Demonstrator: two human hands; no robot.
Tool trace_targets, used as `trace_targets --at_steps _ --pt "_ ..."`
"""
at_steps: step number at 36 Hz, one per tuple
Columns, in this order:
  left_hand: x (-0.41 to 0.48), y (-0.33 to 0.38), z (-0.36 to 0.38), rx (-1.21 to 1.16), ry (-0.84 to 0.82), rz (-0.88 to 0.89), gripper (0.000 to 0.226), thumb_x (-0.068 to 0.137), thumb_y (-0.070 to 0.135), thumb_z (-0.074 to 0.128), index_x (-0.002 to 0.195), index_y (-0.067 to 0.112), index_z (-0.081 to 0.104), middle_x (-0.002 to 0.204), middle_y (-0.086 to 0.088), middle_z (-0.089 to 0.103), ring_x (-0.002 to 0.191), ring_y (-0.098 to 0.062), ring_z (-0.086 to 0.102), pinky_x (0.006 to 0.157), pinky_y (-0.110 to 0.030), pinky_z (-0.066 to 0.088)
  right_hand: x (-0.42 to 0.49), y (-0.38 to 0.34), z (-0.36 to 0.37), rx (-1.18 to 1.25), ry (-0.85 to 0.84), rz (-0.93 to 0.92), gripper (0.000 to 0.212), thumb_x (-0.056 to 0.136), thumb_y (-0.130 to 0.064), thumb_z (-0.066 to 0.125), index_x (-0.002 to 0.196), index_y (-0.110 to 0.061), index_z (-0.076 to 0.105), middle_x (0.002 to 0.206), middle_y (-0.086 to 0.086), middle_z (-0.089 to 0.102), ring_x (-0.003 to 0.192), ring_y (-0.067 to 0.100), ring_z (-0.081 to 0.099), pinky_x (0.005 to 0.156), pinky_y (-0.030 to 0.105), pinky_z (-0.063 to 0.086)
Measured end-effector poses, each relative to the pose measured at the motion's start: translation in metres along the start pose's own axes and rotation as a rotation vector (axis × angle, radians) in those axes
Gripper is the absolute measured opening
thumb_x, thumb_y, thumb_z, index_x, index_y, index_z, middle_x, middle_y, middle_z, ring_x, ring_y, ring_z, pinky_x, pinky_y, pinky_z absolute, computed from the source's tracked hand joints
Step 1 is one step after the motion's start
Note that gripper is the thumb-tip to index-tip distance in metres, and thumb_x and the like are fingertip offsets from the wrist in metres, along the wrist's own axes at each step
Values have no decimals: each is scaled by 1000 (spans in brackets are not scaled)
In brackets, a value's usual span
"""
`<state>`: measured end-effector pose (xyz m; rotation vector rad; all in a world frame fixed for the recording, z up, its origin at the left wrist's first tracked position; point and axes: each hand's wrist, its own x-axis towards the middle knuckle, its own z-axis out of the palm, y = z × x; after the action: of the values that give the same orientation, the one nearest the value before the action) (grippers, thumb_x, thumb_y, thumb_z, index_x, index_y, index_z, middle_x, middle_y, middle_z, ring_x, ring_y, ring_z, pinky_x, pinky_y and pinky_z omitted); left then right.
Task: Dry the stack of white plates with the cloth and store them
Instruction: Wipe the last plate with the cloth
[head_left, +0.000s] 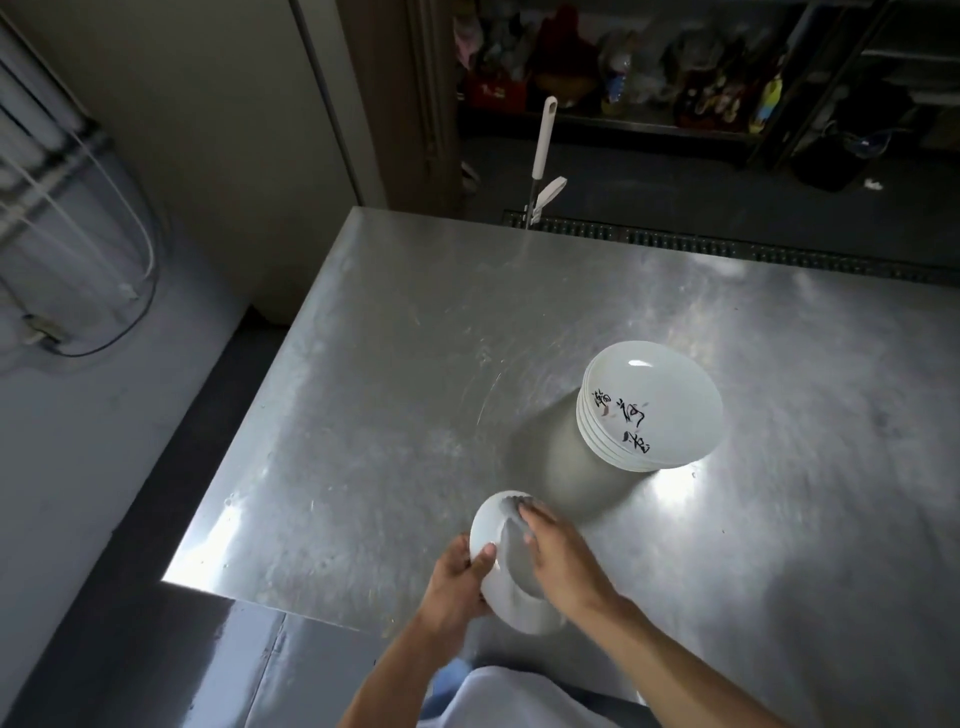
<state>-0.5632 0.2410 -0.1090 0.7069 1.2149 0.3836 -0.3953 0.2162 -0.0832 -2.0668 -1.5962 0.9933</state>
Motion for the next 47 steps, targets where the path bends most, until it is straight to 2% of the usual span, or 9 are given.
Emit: trace_targets --at_steps 6,11,15,19,23,32,38,42,47 --pt "9 -4 -1 -121 116 -90 26 106 23 54 123 4 62 112 -23 73 101 -37 71 72 -42 59 -20 2 14 -75 -213 -297 59 102 -1 40 156 -23 33 163 -9 27 149 -6 15 118 9 8" --pt "14 -11 -4 -187 158 -119 29 108 20 50 126 -2 59 117 -29 70 113 -48 66 95 -60 55 -31 42 7 -203 -338 -378 54 99 0 35 151 -12 42 161 -5 33 147 -7 7 121 12 1" --pt "10 -13 -5 -183 145 -88 27 106 20 52 124 1 59 116 -27 71 101 -37 69 74 -45 60 -19 56 5 -221 -220 -191 60 97 4 39 155 -14 36 165 -1 25 150 3 18 115 6 -1" --pt "8 -10 -4 -168 118 -68 27 107 21 52 125 3 59 119 -27 70 105 -37 67 83 -49 60 3 36 11 -190 -93 -52 63 96 2 36 157 -16 32 167 0 20 151 11 24 115 11 10" --pt "10 -9 -5 -172 124 -77 28 108 21 50 126 3 59 119 -28 70 115 -46 65 94 -56 55 9 14 20 -185 -138 -113 63 97 -3 42 158 -13 27 167 1 16 153 12 15 119 17 11" --pt "12 -9 -10 -167 77 -61 28 107 23 52 125 4 61 114 -22 73 107 -39 71 80 -48 60 -35 23 3 -115 -303 -334 63 95 9 39 154 -15 38 163 -11 24 149 -8 14 122 17 13" --pt "6 -5 -6 -125 100 -31 16 103 23 60 117 15 62 116 -17 71 102 -32 70 69 -40 61 -31 59 4 -93 -99 -79 69 94 9 38 157 -17 31 165 -9 17 151 4 19 115 4 2" --pt "-1 -3 -2 -117 75 -19 14 102 21 61 116 19 63 116 -16 71 105 -34 70 71 -42 61 -1 38 12 -22 -2 58 52 101 -3 39 153 -11 40 162 6 32 148 18 34 120 21 22" --pt "-4 1 1 -78 -13 2 16 102 22 61 116 28 67 112 -9 75 102 -28 74 73 -42 61 18 -2 13 48 -46 -180 56 92 8 48 144 -13 53 152 -4 43 143 3 34 114 6 17"
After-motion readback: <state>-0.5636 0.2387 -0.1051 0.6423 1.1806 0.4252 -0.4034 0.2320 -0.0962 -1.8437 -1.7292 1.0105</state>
